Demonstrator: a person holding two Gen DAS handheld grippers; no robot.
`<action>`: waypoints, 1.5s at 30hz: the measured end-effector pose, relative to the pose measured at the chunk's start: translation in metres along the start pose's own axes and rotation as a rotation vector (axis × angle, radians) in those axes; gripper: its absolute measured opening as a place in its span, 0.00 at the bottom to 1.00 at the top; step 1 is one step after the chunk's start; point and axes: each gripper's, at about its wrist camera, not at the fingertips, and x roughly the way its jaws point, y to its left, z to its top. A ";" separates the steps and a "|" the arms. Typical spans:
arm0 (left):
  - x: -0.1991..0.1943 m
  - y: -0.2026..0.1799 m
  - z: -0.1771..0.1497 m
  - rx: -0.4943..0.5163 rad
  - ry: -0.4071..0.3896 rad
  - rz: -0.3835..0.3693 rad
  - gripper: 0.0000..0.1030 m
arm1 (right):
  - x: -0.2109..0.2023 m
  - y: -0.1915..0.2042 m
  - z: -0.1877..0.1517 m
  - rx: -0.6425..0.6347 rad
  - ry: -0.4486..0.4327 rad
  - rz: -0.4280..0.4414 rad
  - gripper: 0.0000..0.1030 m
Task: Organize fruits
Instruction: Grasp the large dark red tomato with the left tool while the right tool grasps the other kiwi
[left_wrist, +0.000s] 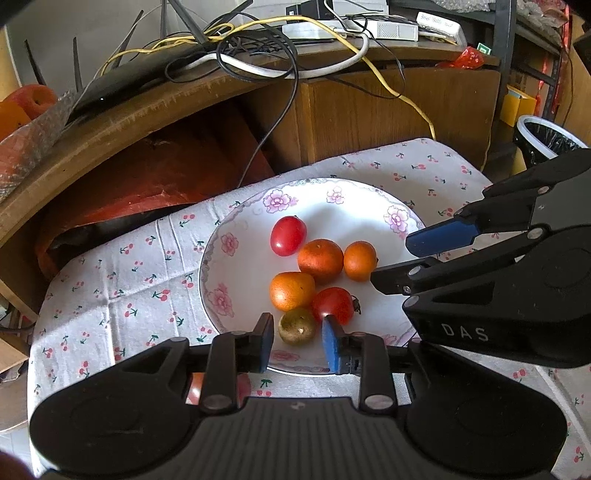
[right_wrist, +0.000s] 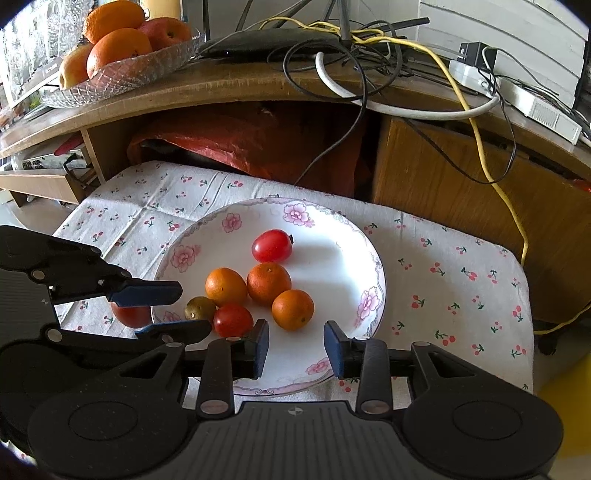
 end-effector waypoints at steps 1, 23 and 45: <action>-0.001 0.000 0.000 0.000 -0.001 -0.001 0.37 | 0.000 0.000 0.000 0.000 -0.001 0.000 0.30; -0.017 0.008 -0.003 -0.012 -0.029 0.005 0.38 | -0.006 0.007 0.001 -0.017 -0.002 -0.004 0.30; -0.040 0.048 -0.020 -0.070 -0.029 0.043 0.38 | -0.027 0.044 -0.015 -0.103 0.031 0.124 0.30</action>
